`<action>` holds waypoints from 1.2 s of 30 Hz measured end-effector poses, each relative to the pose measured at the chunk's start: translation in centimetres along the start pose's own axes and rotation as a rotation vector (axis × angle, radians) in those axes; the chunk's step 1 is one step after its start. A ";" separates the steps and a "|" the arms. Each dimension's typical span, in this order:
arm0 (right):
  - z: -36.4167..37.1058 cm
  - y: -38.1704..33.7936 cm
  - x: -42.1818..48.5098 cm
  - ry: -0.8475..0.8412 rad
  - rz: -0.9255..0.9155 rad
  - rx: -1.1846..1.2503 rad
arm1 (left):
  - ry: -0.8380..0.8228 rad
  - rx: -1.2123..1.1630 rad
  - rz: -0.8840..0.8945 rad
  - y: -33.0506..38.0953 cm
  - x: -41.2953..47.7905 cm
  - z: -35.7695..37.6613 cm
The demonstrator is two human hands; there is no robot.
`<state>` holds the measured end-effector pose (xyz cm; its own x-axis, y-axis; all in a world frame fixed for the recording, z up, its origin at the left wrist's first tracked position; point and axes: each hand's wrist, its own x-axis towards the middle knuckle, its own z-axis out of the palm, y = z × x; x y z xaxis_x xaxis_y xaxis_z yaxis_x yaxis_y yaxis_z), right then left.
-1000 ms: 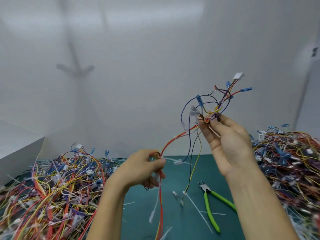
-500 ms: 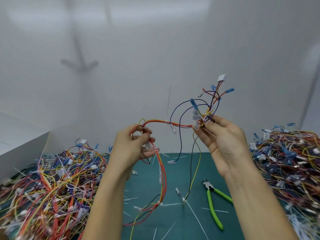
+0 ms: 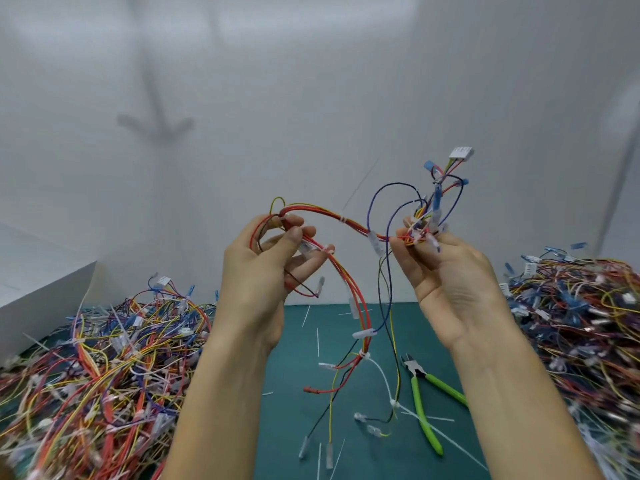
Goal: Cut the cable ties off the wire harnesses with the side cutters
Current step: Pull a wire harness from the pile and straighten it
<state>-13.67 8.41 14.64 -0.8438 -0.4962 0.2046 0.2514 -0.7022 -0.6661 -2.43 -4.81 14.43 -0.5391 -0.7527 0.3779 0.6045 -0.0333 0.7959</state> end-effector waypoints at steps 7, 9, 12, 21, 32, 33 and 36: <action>-0.3 -0.6 0.2 0.009 -0.096 -0.050 | -0.079 0.440 -0.073 -2.3 0.8 -1.9; -0.6 -0.8 0.3 0.041 -0.170 -0.129 | -0.190 0.787 -0.155 -3.0 1.1 -3.2; -0.9 -0.8 0.5 0.067 -0.292 -0.329 | -0.455 1.133 -0.269 -3.1 1.2 -4.5; -0.2 1.8 0.2 -0.071 -0.376 -0.730 | -0.190 0.728 0.460 0.1 -0.2 0.0; 1.5 3.4 -1.0 -0.246 -0.184 -0.530 | -0.246 0.408 0.142 0.4 0.0 -0.6; 1.5 3.4 -1.1 -0.246 -0.161 -0.504 | -0.286 0.388 0.110 0.4 0.1 -0.9; 1.6 3.5 -1.2 -0.272 -0.082 -0.450 | -0.376 0.450 0.115 0.2 0.1 -1.3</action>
<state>-11.06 5.75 13.21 -0.6835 -0.6056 0.4075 -0.0889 -0.4851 -0.8699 -1.55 -5.73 14.01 -0.7051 -0.4476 0.5500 0.4080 0.3782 0.8309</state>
